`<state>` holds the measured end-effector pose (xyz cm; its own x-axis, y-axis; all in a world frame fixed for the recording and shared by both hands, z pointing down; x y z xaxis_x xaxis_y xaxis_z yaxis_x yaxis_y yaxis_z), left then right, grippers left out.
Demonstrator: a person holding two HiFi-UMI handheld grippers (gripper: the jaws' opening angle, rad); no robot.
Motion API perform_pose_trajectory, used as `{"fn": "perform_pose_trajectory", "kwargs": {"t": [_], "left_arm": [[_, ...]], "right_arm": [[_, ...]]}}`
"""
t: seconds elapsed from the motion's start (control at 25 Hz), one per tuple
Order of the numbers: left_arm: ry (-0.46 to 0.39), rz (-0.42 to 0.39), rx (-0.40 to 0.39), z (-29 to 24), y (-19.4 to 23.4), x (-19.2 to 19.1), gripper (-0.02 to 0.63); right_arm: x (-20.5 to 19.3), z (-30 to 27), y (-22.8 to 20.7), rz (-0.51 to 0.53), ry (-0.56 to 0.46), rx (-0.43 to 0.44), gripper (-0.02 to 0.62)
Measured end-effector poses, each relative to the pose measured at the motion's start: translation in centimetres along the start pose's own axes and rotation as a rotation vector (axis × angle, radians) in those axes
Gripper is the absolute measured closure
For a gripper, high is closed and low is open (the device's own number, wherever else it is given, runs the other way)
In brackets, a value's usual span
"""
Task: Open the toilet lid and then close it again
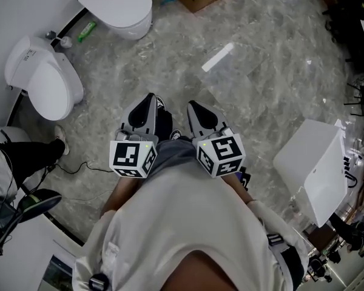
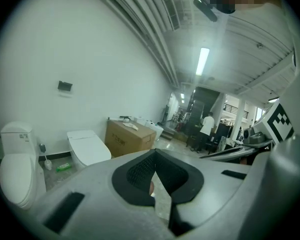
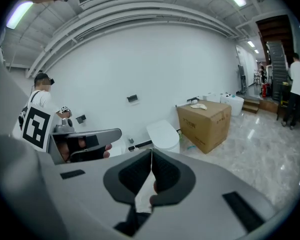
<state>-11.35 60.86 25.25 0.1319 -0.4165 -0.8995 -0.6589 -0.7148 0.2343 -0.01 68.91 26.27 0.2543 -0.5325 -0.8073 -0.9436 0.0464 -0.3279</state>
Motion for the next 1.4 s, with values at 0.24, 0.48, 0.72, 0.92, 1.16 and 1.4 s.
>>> {"fn": "perform_pose_trajectory", "kwargs": {"t": [0.24,0.48,0.72,0.92,1.16,1.4], "left_arm": [[-0.007,-0.002,-0.031,-3.6,3.4,3.2,0.604],[-0.041,0.006,-0.052,-5.8,6.2,5.3,0.604],[-0.063,0.041,-0.051,-7.4,8.7,6.2,0.604],[-0.074,0.060,-0.030,-8.9,9.9,7.8,0.604],[-0.113,0.091,0.017,-12.3,12.0,9.7,0.606],[-0.114,0.095,0.128,-17.9,14.1,11.2,0.606]], "right_arm": [[4.6,-3.6,-0.5,0.051,-0.015,-0.023,0.584],[7.2,-7.3,0.0,0.095,-0.009,-0.008,0.584],[8.6,-10.8,0.6,0.126,0.008,0.032,0.584],[10.8,-13.3,0.2,0.167,0.037,0.061,0.585],[14.2,-17.2,-2.0,0.218,0.024,0.099,0.586],[18.0,-22.0,-6.8,0.245,0.018,0.152,0.586]]}}
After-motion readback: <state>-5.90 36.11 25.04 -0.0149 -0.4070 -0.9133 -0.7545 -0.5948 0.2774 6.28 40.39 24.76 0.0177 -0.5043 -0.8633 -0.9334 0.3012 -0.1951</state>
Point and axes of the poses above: the fingertips, and each gripper's own axes: z backward along the fingers, y to its left, x out of its top, the point moved 4 cm from there along z, backward along the fingers, and after that the axes turned 6 degrees about x, right-handed, at the moved point
